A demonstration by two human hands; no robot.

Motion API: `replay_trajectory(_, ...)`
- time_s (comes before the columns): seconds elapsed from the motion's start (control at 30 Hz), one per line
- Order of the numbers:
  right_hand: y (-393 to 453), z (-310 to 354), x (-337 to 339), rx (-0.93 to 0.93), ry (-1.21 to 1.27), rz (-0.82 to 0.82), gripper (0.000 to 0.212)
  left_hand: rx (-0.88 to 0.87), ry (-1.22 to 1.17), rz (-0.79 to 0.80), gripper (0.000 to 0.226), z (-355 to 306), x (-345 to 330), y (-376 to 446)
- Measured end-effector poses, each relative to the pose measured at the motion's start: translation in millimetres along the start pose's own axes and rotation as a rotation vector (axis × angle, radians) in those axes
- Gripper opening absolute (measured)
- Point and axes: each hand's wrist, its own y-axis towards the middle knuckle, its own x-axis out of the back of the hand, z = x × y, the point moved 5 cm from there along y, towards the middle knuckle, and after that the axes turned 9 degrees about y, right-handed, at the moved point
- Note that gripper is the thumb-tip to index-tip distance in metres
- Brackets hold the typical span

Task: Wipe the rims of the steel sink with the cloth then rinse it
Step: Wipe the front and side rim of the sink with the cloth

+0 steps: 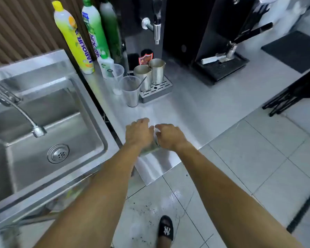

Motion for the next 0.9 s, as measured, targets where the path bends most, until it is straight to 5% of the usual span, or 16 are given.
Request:
replay_trajectory(0.1, -6, -20, -35, 0.070, -0.067, -0.112, 0.039, 0.093, -0.097, -0.143, 0.047, 3, -33, -11)
replay_trajectory(0.3, -17, -55, -76, 0.142, 0.008, -0.331, 0.053, 0.105, -0.144, -0.184, 0.069, 7, -73, -18)
replay_trajectory(0.6, -18, -60, -81, 0.115, 0.032, -0.421, 0.053, -0.349, 0.080, -0.066, 0.066, 45, -70, 1)
replay_trajectory(0.73, -15, -59, -82, 0.098, 0.013, -0.412, 0.055, -0.221, -0.060, -0.026, 0.067, 31, -57, 5)
replay_trajectory(0.9, -14, -60, -84, 0.103, -0.028, -0.404, 0.058, -0.051, 0.047, -0.155, 0.066, 13, -76, 3)
